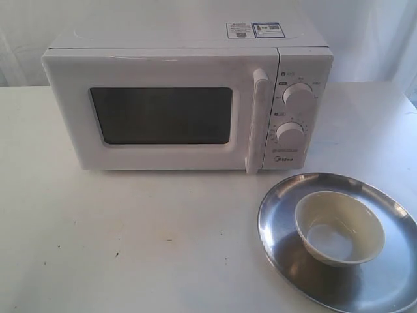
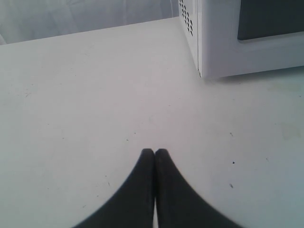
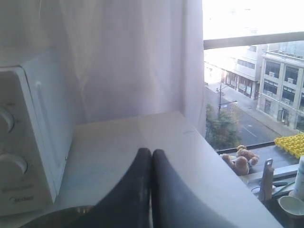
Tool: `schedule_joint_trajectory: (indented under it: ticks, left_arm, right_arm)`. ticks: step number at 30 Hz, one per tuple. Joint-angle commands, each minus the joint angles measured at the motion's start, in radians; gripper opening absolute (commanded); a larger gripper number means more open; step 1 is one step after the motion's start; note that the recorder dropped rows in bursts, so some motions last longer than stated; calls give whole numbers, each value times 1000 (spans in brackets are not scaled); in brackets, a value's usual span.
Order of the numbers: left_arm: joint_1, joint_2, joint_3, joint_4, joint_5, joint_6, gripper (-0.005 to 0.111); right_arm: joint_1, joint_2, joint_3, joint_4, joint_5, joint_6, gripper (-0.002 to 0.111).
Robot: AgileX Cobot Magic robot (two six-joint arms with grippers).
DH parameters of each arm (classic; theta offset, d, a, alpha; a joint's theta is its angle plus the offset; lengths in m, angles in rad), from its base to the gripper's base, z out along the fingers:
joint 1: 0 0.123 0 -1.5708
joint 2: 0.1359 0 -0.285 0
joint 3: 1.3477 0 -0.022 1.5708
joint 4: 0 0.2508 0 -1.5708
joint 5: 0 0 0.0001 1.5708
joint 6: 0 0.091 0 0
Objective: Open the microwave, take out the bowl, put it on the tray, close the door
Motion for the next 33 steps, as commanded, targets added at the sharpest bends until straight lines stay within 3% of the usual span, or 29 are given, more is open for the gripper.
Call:
schedule_joint_trajectory:
  ticks: [1, 19, 22, 23, 24, 26, 29, 33]
  left_arm:
    - [-1, -2, 3, -4, -1, -6, 0]
    - [-1, -2, 3, -4, -1, -6, 0]
    - [-1, -2, 3, -4, -1, -6, 0]
    - [-1, -2, 3, -4, -1, -6, 0]
    - [-1, -2, 3, -4, -1, -6, 0]
    - [-1, -2, 3, -4, -1, -6, 0]
    - [-1, -2, 3, -4, -1, -6, 0]
    - [-1, -2, 3, -4, -1, -6, 0]
  right_arm:
    - [-23, -79, 80, -15, -56, 5, 0]
    - [-23, -144, 80, 5, -201, -66, 0]
    - [-23, -144, 80, 398, -152, -394, 0]
    - [-23, -144, 80, 677, -102, -617, 0]
    - [-23, -144, 80, 817, -71, -764, 0]
    - [-23, -144, 80, 1196, -32, -1256, 0]
    - [-23, -144, 80, 1376, -41, -1438, 0]
    - [-23, -144, 80, 1747, -57, -1838, 0]
